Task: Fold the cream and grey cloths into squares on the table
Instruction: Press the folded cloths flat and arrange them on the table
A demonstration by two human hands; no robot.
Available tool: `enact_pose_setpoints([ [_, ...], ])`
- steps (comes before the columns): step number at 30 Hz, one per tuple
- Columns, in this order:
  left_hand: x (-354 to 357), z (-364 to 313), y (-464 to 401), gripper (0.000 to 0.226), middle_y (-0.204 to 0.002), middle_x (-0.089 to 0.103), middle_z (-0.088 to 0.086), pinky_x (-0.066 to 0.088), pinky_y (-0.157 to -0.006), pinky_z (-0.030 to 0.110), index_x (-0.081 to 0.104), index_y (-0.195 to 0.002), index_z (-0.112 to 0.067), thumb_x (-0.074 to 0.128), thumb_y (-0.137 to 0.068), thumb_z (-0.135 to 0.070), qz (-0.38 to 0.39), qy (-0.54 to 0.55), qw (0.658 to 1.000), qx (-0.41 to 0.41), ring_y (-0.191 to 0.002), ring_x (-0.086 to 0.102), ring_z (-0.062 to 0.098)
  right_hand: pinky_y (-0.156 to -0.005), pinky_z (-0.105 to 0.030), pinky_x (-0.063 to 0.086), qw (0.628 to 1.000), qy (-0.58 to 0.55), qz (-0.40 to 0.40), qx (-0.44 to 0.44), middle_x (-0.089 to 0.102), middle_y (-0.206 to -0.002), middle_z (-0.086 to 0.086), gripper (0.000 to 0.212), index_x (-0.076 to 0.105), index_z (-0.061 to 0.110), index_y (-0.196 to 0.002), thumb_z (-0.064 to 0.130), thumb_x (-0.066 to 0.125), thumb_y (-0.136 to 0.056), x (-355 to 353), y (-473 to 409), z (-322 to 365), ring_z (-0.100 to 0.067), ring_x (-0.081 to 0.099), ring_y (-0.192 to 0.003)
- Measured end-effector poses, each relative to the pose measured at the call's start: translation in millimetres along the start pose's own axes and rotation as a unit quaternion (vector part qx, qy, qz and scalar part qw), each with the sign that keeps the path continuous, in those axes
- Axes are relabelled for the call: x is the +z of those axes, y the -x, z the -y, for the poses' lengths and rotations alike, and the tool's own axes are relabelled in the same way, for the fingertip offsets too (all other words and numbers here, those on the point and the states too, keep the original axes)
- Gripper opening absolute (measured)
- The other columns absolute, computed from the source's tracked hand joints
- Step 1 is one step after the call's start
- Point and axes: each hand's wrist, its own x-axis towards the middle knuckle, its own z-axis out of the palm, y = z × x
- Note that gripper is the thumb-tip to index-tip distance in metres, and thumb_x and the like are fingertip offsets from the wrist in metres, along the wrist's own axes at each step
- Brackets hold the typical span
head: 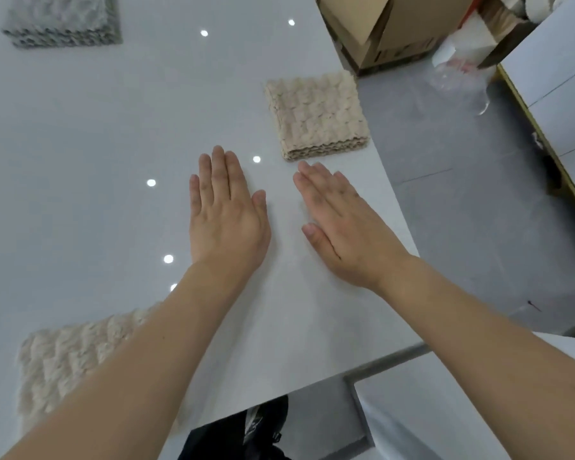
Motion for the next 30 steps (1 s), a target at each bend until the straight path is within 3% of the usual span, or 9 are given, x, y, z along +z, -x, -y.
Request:
enact_pose_setpoints([
  [10,-10,36,6,0.069,-0.163,0.006,0.019,0.005,-0.123,0.045,0.010,-0.153,0.003,0.011,-0.098,-0.039,-0.056,-0.007,0.979,-0.194,-0.151,0.002,0.030,-0.121,-0.041,0.010,0.978,-0.026,0.030,-0.205,0.014,-0.161,-0.011,0.057,0.020,0.004,-0.152,0.026,0.033,-0.101,5,-108,12,-0.023,0.010,-0.149],
  [18,-15,50,9,0.062,-0.163,0.003,0.017,0.003,-0.123,0.040,0.007,-0.154,0.001,0.028,-0.104,-0.029,-0.095,0.039,0.946,-0.306,-0.152,-0.002,0.027,-0.121,-0.037,0.007,0.954,-0.020,0.086,-0.286,0.013,-0.161,-0.009,0.058,0.018,0.005,-0.153,0.029,0.028,-0.101,16,-160,32,-0.021,0.009,-0.149],
  [30,4,34,10,0.060,-0.163,0.008,0.018,0.003,-0.123,0.040,0.013,-0.153,0.002,0.029,-0.105,-0.031,-0.134,0.028,0.883,-0.449,-0.151,0.002,0.029,-0.120,-0.035,0.005,0.906,0.012,0.137,-0.401,0.012,-0.161,-0.008,0.060,0.017,0.006,-0.153,0.033,0.022,-0.100,31,-208,37,-0.021,0.011,-0.149],
])
